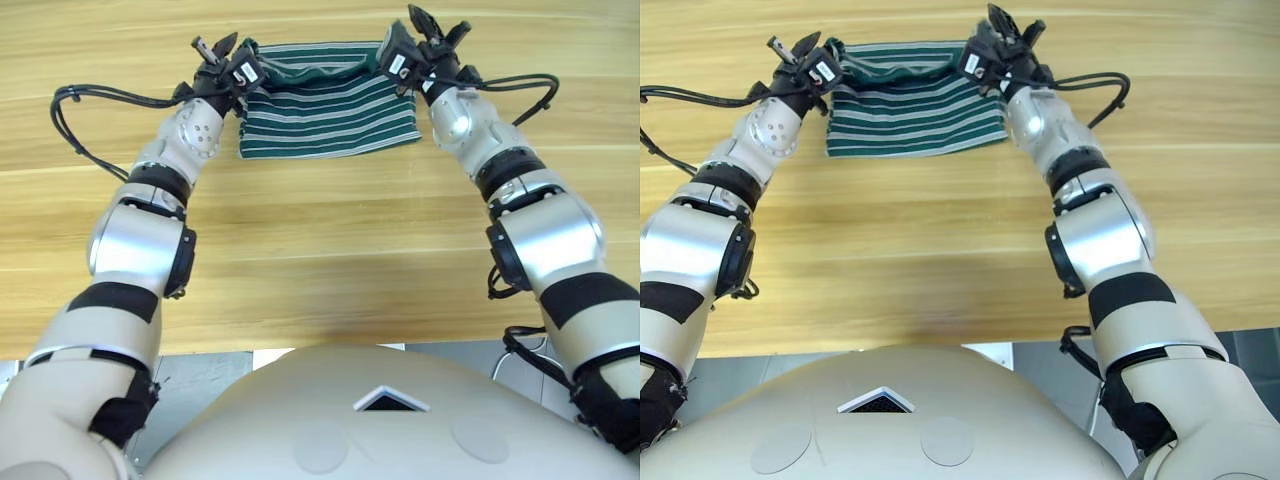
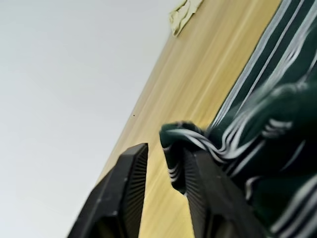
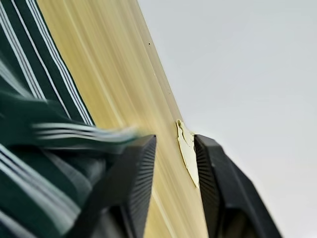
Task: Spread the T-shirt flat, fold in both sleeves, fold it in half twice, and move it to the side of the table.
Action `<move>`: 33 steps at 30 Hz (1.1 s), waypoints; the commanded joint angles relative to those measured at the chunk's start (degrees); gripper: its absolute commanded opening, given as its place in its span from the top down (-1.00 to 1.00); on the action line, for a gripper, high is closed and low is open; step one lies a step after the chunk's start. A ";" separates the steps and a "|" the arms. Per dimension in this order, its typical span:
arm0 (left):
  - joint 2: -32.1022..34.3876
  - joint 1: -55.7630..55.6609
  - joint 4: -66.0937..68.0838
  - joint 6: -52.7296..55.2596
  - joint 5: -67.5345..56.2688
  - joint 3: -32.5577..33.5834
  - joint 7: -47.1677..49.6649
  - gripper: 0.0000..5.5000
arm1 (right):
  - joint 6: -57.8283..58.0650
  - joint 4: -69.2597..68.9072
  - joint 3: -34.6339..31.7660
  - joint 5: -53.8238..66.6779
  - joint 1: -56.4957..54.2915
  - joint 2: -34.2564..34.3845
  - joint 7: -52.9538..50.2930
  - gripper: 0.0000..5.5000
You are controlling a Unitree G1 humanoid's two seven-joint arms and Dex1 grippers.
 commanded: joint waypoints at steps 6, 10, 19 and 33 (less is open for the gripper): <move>-1.75 -2.94 1.96 7.16 -1.89 1.77 1.06 -0.07 | -2.41 -1.17 5.86 -3.95 -0.04 5.77 -0.92 -0.11; 0.57 -2.56 2.09 11.39 -8.08 9.36 4.78 -0.07 | -2.35 -0.45 17.53 -13.38 2.64 11.04 2.70 -0.11; 4.67 4.29 -1.85 1.65 -37.15 37.07 -14.36 -0.07 | -22.76 -4.08 26.05 -15.41 8.02 1.18 13.38 -0.11; 1.08 9.11 -10.05 -20.83 -8.44 9.12 -12.73 -0.07 | -33.15 -36.40 -7.06 32.79 39.52 -32.63 20.58 -0.11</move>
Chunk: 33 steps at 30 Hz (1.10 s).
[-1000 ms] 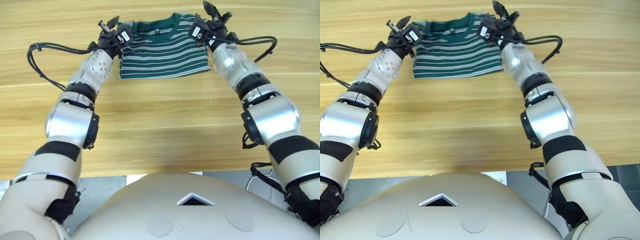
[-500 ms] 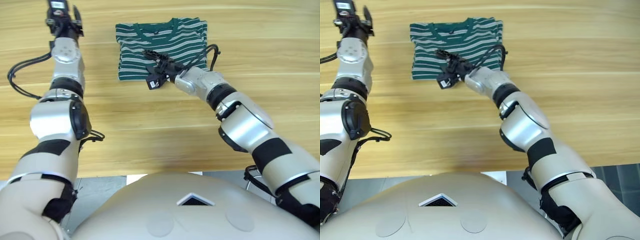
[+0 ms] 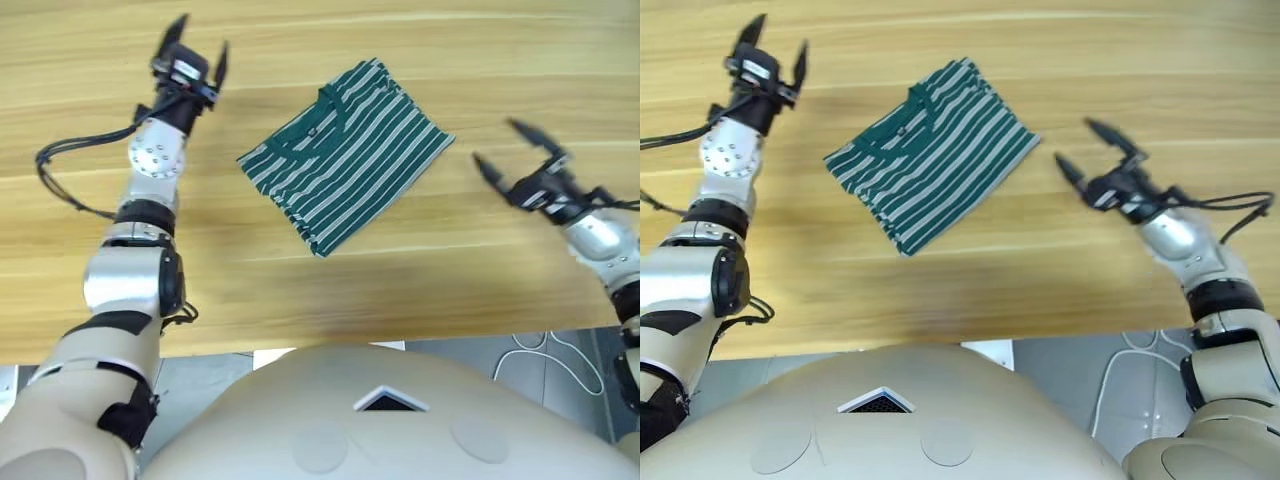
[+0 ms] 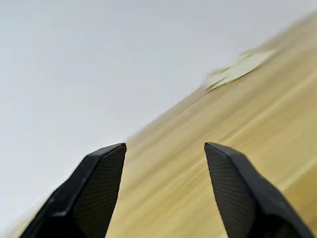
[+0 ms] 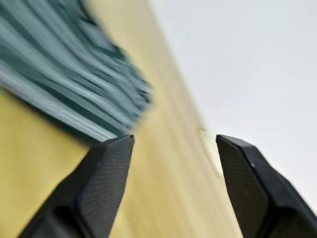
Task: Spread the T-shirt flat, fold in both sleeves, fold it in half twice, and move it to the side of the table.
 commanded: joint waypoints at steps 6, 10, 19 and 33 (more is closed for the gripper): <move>-0.55 -5.77 2.15 -7.59 21.58 -22.25 -1.42 -0.07 | 5.17 -6.44 -4.80 1.95 -4.88 14.80 4.01 -0.11; 2.14 -6.00 4.51 -8.73 22.28 -24.31 -3.57 -0.07 | 7.78 -5.33 -2.23 -6.39 -6.09 18.44 5.03 -0.11; 4.47 -1.65 3.45 -11.15 16.70 -21.15 -0.14 -0.07 | 13.52 -13.83 11.93 -29.19 -3.45 26.46 8.66 -0.11; 12.53 15.27 -3.34 -2.18 20.21 -26.09 4.62 -0.07 | 21.04 -27.45 7.18 -36.16 0.04 18.88 6.68 -0.11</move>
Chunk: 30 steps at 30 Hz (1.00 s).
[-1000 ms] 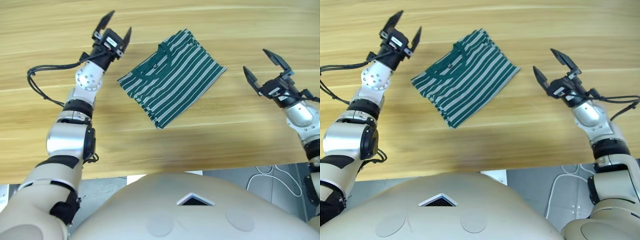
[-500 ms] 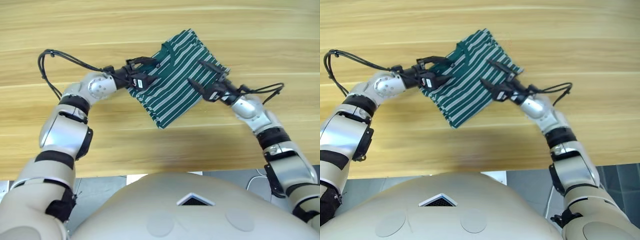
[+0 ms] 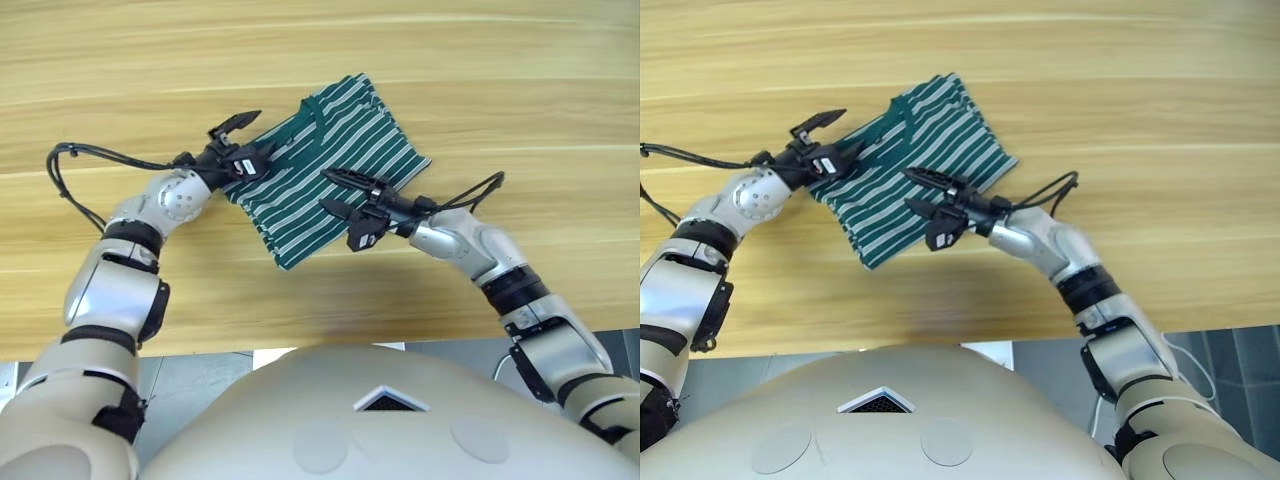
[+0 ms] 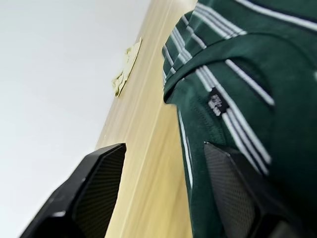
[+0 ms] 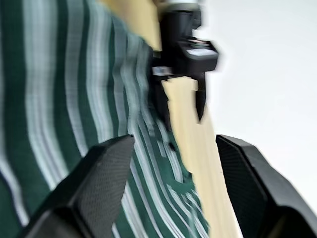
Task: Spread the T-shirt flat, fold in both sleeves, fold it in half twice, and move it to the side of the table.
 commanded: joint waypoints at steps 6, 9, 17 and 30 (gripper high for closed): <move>2.25 14.70 -13.60 12.62 -1.63 -0.22 -4.78 -0.07 | 5.22 -4.00 -9.54 -1.43 2.53 -13.56 -1.00 -0.11; 3.28 23.39 -28.50 23.76 -5.57 3.41 -7.09 -0.07 | 5.79 -8.22 -12.53 0.27 3.10 -12.68 -3.35 -0.11; 13.41 37.22 -72.53 30.72 -26.76 11.79 -23.66 -0.07 | 4.26 -15.03 -7.71 3.71 5.56 -9.58 1.98 -0.11; 7.33 26.79 -63.87 34.98 -23.84 23.93 -17.67 -0.07 | 6.41 -17.54 -1.21 9.29 18.57 -12.20 14.71 -0.11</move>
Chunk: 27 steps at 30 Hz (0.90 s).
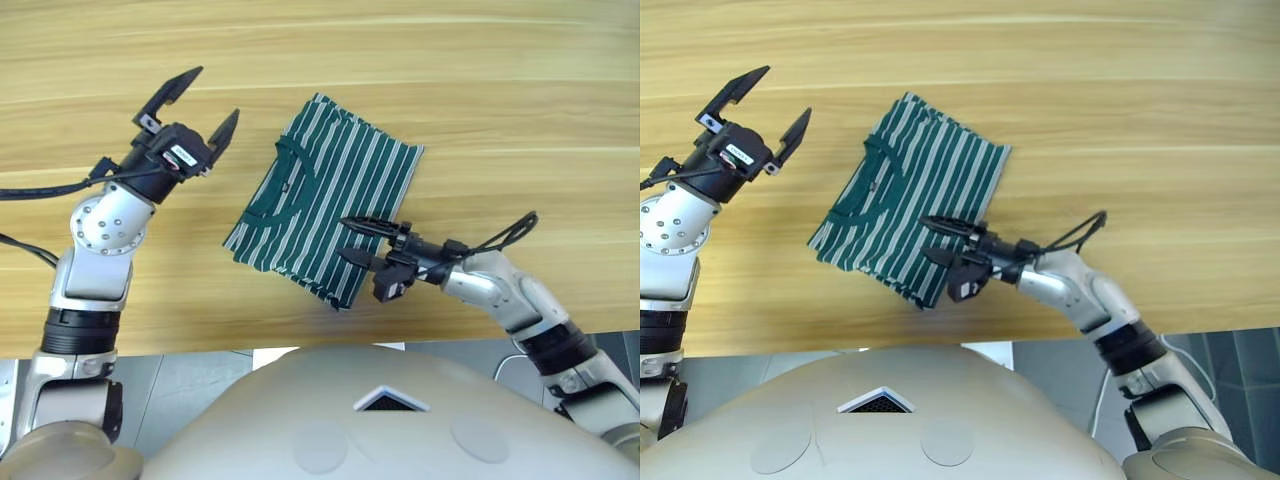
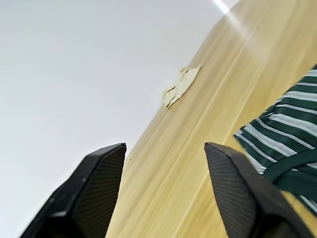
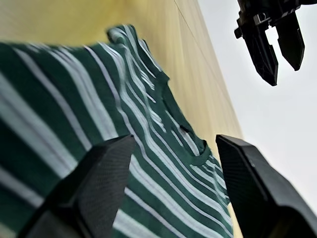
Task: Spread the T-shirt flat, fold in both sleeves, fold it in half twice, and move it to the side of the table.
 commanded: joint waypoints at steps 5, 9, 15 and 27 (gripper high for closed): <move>-2.46 -4.04 9.70 -3.97 5.19 -0.67 1.85 -0.07 | 5.70 13.45 -0.56 -12.51 -5.15 -1.19 -2.52 -0.11; -3.07 -3.69 10.83 -5.40 5.93 -1.40 1.46 -0.07 | 5.52 18.50 -1.66 -14.87 -9.48 -4.41 -3.82 -0.11; -2.89 -3.62 15.23 -8.25 8.41 -4.91 -1.02 -0.07 | 3.60 21.77 -6.58 -14.72 -14.69 -9.92 -7.95 -0.11; -0.38 -8.67 30.08 -31.67 18.07 -13.66 -2.31 -0.07 | -5.25 20.25 -17.86 1.31 -14.79 -5.52 -17.60 -0.11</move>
